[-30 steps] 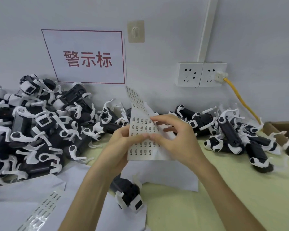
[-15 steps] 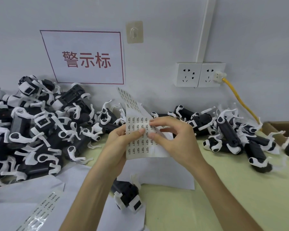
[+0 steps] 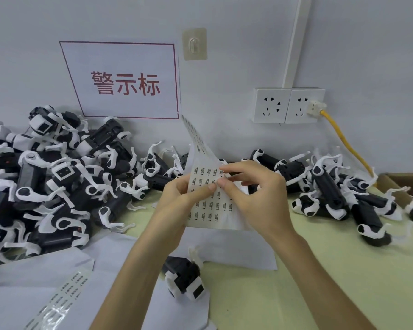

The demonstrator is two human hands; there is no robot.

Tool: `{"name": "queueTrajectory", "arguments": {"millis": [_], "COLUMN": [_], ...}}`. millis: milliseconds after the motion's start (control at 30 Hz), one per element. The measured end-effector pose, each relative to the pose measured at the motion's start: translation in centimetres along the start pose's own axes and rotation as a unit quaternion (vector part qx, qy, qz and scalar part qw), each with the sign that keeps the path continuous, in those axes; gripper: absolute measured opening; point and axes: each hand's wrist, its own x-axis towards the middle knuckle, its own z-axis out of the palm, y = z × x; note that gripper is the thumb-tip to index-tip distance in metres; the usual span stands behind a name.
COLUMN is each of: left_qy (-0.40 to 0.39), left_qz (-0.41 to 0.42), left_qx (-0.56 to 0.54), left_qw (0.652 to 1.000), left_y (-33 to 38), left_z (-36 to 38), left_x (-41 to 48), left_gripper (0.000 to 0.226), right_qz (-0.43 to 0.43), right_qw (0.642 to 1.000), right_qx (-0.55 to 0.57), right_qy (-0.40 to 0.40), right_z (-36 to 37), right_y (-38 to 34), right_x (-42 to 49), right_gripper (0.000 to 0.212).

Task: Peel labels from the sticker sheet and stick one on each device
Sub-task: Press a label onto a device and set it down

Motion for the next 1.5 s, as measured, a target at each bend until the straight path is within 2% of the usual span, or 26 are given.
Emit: {"name": "queueTrajectory", "arguments": {"millis": [167,233,333,400,567,767,833,900,1000,1067,1100,1167,1233,1500], "left_qy": [0.032,0.052,0.056,0.047,0.047,0.080,0.123,0.176,0.262,0.288,0.268,0.179,0.117,0.111], "left_qz": [-0.008,-0.008,-0.001,0.015,0.039,0.042,0.041,0.046,0.088,0.169,0.201,0.217,0.215,0.230], "left_qx": [0.000,0.007,0.037,0.055,0.080,0.093,0.082,0.090,0.152,0.217,0.226,0.176,0.122,0.100], "left_qw": [0.999,0.999,0.998,0.997,0.995,0.992,0.988,0.979,0.949,0.917,0.915,0.943,0.962,0.962], "left_y": [-0.1,-0.2,-0.2,-0.2,-0.2,-0.6,-0.8,-1.0,-1.0,-0.4,0.0,1.1,1.8,2.3], "left_z": [0.1,0.0,-0.2,-0.2,0.1,-0.1,-0.3,-0.6,-0.6,-0.4,-0.3,0.2,0.9,1.3], "left_x": [0.1,0.2,0.2,0.2,0.2,0.3,0.5,0.8,0.7,0.4,0.3,0.1,-0.4,-0.9], "left_gripper": [0.021,0.019,0.017,0.016,0.013,0.013,0.016,0.032,0.074,0.069,0.055,0.024,0.010,0.020], "right_qz": [-0.054,-0.048,0.011,0.019,-0.015,-0.029,-0.005,0.061,0.175,0.217,0.229,0.242,0.241,0.230], "right_qw": [0.998,0.998,1.000,1.000,0.999,0.998,0.999,0.992,0.939,0.902,0.889,0.868,0.858,0.853], "right_qx": [-0.032,-0.033,0.000,-0.005,-0.037,-0.061,-0.015,0.102,0.284,0.357,0.379,0.411,0.430,0.441], "right_qy": [0.020,0.011,-0.003,-0.008,0.016,-0.016,-0.035,-0.050,-0.086,-0.109,-0.118,-0.133,-0.145,-0.159], "right_z": [0.4,0.4,0.4,0.4,0.5,0.3,0.2,-0.1,-0.8,-1.2,-1.3,-1.2,-1.0,-0.9], "right_y": [0.1,0.1,-0.2,-0.1,-0.1,-0.2,-0.5,-1.0,-1.6,-1.7,-1.8,-1.9,-1.9,-2.1], "right_x": [-0.2,-0.2,-0.1,0.0,0.0,0.0,0.0,0.2,0.7,1.0,1.1,1.1,1.0,0.8], "right_gripper": [0.009,0.007,0.024,0.029,0.010,0.009,0.006,0.003,0.016,0.025,0.029,0.033,0.033,0.034]}}
